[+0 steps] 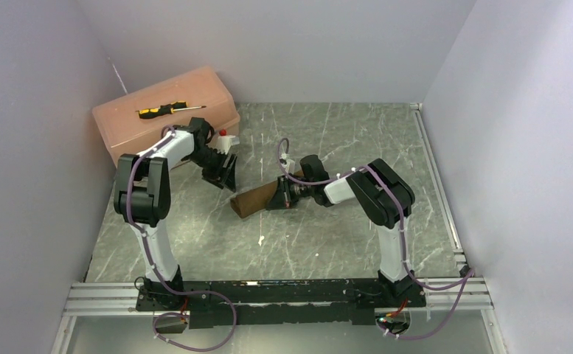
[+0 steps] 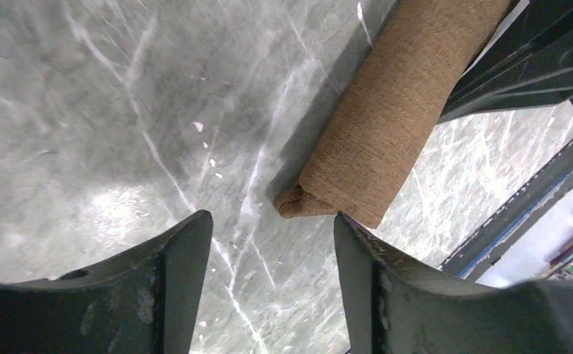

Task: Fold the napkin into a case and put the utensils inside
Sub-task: Smooth out the smaller rectangle-folded napkin at the center of the board.

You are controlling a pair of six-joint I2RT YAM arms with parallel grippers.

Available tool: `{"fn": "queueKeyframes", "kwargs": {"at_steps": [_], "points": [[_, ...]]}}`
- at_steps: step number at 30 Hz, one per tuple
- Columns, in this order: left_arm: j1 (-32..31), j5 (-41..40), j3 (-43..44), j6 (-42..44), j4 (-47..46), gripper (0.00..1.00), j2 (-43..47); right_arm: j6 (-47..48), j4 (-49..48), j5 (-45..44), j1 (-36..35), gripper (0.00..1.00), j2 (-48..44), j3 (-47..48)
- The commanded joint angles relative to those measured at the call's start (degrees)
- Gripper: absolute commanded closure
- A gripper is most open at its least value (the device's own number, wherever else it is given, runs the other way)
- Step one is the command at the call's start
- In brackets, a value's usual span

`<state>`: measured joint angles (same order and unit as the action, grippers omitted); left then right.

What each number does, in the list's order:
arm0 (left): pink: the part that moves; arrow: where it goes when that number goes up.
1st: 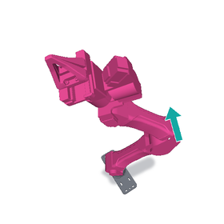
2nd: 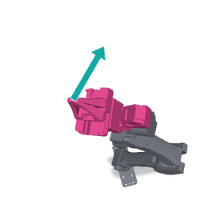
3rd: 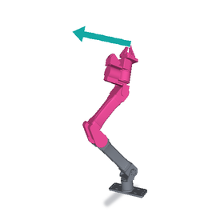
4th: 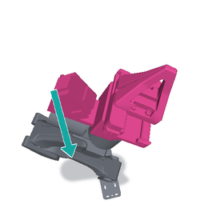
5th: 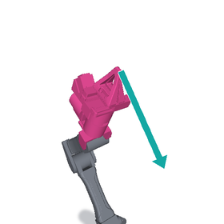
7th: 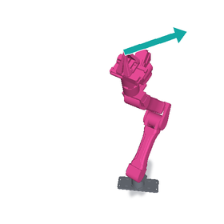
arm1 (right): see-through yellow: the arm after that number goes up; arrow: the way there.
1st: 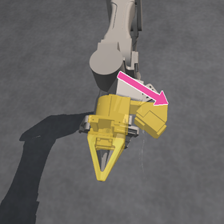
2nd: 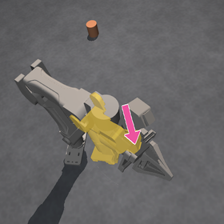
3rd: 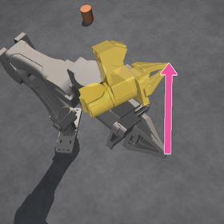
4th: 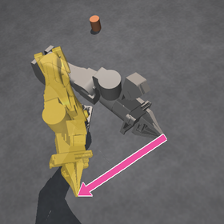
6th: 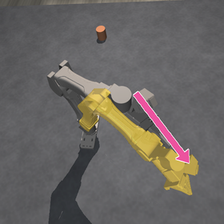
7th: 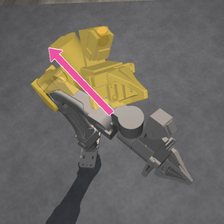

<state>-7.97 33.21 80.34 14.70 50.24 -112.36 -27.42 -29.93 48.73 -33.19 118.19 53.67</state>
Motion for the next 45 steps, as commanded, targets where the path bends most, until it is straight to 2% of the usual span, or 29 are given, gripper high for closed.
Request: {"fn": "queueKeyframes", "kwargs": {"at_steps": [1, 4, 9, 13, 19, 23, 29, 32, 36, 40, 42, 43, 44, 45], "points": [[-1.08, -1.61, 3.7, 2.95, 1.31, 0.37, 5.01, 0.12, 0.35, 2.87, -0.21, 1.0, -5.5, 3.04], [-2.36, 4.36, 4.02, 1.89, -0.16, 0.46, 5.57, -1.06, 0.46, 3.91, -0.14, 1.0, -8.35, 3.55], [-3.64, 14.16, 1.48, 2.9, -3.66, 0.7, 4.16, -3.98, -1.44, 4.16, 2.24, 1.0, -9.95, 3.74], [-5.28, 20.65, 1.22, 6.55, -2.27, 0.78, 2.47, -6.21, -3.04, 4.54, 4.92, 1.0, -7.77, 4.23], [-7.84, 20.73, 1.15, 12.45, -0.42, 0.96, -0.73, -7.34, -4.11, 5.92, 6.11, 1.0, -0.39, 7.45], [-8.91, 18.79, -0.13, 16.4, 0.59, 0.97, -1.82, -7.72, -5.1, 5.22, 6.16, 1.0, 2.81, 7.59], [-8.81, 9.42, -4.53, 21.83, -1.3, 0.97, -2.69, -5.22, -2.49, 3.5, 6.27, 1.0, 4.59, 7.76], [-8.1, 6.6, -6.85, 22.58, -2.8, 0.97, -3.17, -3.6, -0.54, 2.95, 6.23, 1.0, 3.53, 8.3], [-7.46, 7.34, -7.9, 22.28, -4.05, 0.97, -3.92, -1.03, 3.09, 2.86, 6.38, 0.98, -0.48, 9.44], [-7.09, 8.89, -8.39, 21.85, -4.97, 0.97, -5.15, 4.14, 11.81, -0.11, 6.47, 0.8, -6.96, 10.99], [-7.06, 9.57, -8.45, 21.67, -5.28, 0.97, -5.24, 7.66, 17.36, -3.84, 6.97, 0.64, -11.22, 11.51], [-7.06, 10.04, -8.44, 21.44, -5.22, 0.97, -5.12, 8.71, 20.17, -6.37, 7.31, 0.49, -13.71, 11.49], [-7.0, 10.51, -8.13, 21.15, -5.12, 0.97, -4.81, 9.71, 22.74, -9.21, 7.77, 0.11, -16.35, 11.42], [-7.05, 10.81, -7.83, 20.73, -4.88, 0.96, -4.36, 10.35, 25.68, -12.83, 8.23, 0.01, -19.16, 10.94]]}}
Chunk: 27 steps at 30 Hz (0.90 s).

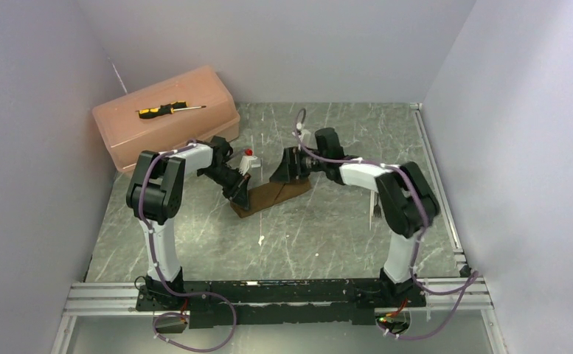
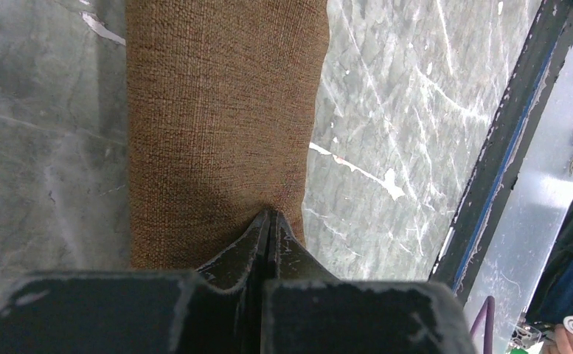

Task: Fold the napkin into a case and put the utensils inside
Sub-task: Smooth out the smaller rectangle-folded napkin at the center of the board, then pick up the utensils from the center of the board.

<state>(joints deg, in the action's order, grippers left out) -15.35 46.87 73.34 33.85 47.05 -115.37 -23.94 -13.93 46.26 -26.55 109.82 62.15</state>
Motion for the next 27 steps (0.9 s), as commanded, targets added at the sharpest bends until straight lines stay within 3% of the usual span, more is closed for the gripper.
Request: {"fn": "queueKeyframes", "kwargs": {"at_steps": [1, 5, 7, 8, 9, 10, 15, 18, 21, 26, 27], "points": [[0.39, -2.68, -0.16, 1.06, -1.12, 0.94, -0.82, 7.45, 11.57, -14.1, 2.17, 0.0, -13.8, 1.66], [0.67, -1.89, 3.37, -0.22, 4.77, 0.68, 2.26, 6.53, 19.98, -33.25, 5.22, 0.0, -24.73, -1.69], [0.68, -2.06, 4.91, -1.11, 7.4, 0.53, 4.76, 3.8, 21.81, -34.88, 8.65, 0.0, -28.47, -3.85], [0.68, -2.24, 5.39, -1.67, 8.43, 0.42, 5.99, 2.23, 23.61, -35.82, 11.35, 0.0, -29.04, -4.61], [0.68, -2.35, 5.99, -1.77, 9.71, 0.17, 7.24, 1.3, 26.36, -36.64, 13.3, 0.0, -29.04, -4.51], [0.68, -2.49, 6.87, -1.97, 11.08, 0.07, 8.6, 0.94, 29.17, -37.84, 15.21, 0.0, -29.04, -4.46], [0.68, -5.68, 13.49, -3.54, 17.93, 0.05, 13.36, -3.7, 27.01, -44.13, 20.82, 0.0, -34.68, -13.38], [0.66, -7.59, 18.6, -6.03, 21.92, 0.05, 14.34, -2.66, 31.88, -48.07, 21.62, 0.02, -31.05, -11.85], [0.68, -9.39, 22.35, -7.74, 24.39, 0.05, 14.99, -2.22, 33.54, -55.22, 21.62, 0.19, -26.97, -11.14], [1.6, -17.72, 25.16, -10.14, 23.7, 0.05, 17.46, -2.06, 30.63, -58.8, 21.62, 0.42, -22.8, -11.86], [2.14, -19.94, 25.26, -10.94, 22.65, 0.05, 18.46, -2.08, 30.39, -59.47, 21.62, 0.53, -22.08, -11.61]]}}
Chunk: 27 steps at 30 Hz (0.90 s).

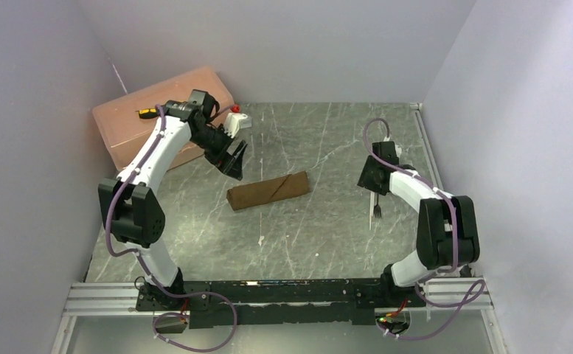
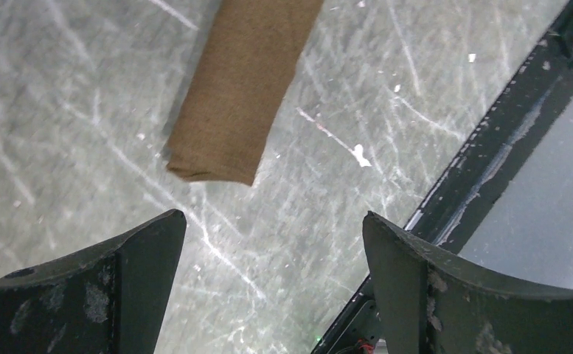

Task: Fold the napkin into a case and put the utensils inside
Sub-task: Pick up the utensils from the center of the board.

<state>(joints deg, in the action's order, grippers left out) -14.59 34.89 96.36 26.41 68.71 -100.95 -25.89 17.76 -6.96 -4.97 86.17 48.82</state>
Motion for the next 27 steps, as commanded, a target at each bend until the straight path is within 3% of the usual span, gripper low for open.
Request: {"fn": "queueKeyframes", "kwargs": {"at_steps": [1, 2, 3, 8, 14, 21, 27], "points": [[1.92, -10.42, 2.19, -4.46, -0.39, 0.05, 5.24, -0.07, -1.5, -6.85, 0.05, 0.65, 2.35, 2.08], [2.26, -16.26, 1.79, -6.87, -2.26, 0.05, 6.64, 0.02, -1.47, -7.54, 0.05, 0.72, 3.32, 2.63], [2.33, -19.47, 2.11, -6.69, -2.84, 0.05, 7.4, 0.17, -1.33, -8.02, 0.05, 0.73, 3.91, 3.13], [3.32, -30.41, -1.19, -8.92, -9.08, 0.05, 11.95, 0.37, -1.63, -7.87, 0.01, 0.63, 5.87, 4.49], [3.47, -23.69, 2.64, -8.67, -6.51, 0.05, 8.08, 0.6, -1.52, -8.03, 0.01, 0.57, 8.64, 5.11], [3.6, -18.43, 5.72, -8.68, -4.92, 0.05, 3.33, 0.36, -1.08, -6.33, 0.11, 0.62, 11.32, 5.71], [3.6, -18.4, 4.4, -8.92, -6.91, 0.05, 3.57, 0.23, 0.41, -4.96, 0.05, 0.72, 11.88, 8.28]]}}
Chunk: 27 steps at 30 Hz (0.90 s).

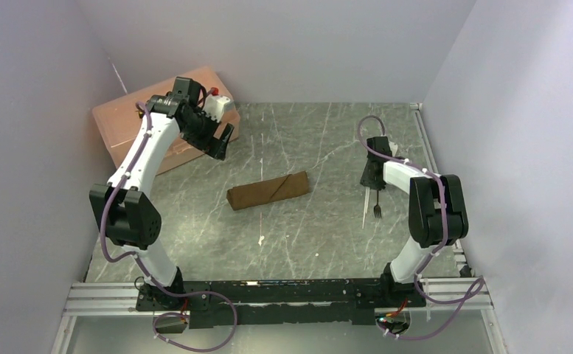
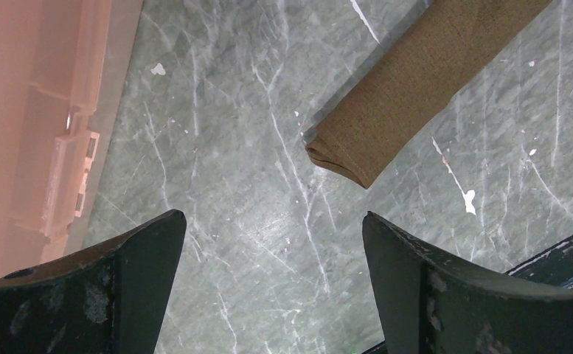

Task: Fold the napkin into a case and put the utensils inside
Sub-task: Pick up the utensils from the center of the board.

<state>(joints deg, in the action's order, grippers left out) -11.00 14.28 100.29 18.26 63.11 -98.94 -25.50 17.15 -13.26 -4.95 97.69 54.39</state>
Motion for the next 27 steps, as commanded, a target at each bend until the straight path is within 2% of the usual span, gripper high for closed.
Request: {"fn": "queueKeyframes", "kwargs": {"at_steps": [1, 9, 14, 19, 22, 23, 27], "points": [[0.02, 2.3, 0.29, -0.85, -1.54, 0.05, 1.66, -0.13, 1.3, 1.92, 0.01, 0.76, 0.4, 3.13], [0.01, 4.0, -1.7, -1.54, -3.38, 0.05, 2.32, -0.48, 2.24, 4.32, -1.81, 0.93, -1.41, 5.22], [0.07, 4.18, -2.29, -0.54, -3.26, 0.05, 1.5, -0.57, 2.95, 3.37, -1.84, 0.95, -1.68, 5.78], [0.05, 4.91, -3.17, -0.89, -4.0, 0.05, 1.82, -0.17, 2.82, 4.89, -1.91, 0.9, -0.29, 5.67], [0.1, 5.45, -3.55, -0.97, -3.97, 0.05, 1.99, 0.15, 3.37, 5.54, -1.95, 0.71, 1.7, 6.17], [0.11, 5.49, -3.56, -0.81, -3.76, 0.05, 1.97, 0.12, 3.16, 5.6, -2.0, 0.68, 1.79, 5.9], [0.11, 4.28, -3.6, 0.46, -3.45, 0.05, 1.7, 0.34, 2.2, 5.52, -1.99, 0.66, 1.33, 4.57]]}}
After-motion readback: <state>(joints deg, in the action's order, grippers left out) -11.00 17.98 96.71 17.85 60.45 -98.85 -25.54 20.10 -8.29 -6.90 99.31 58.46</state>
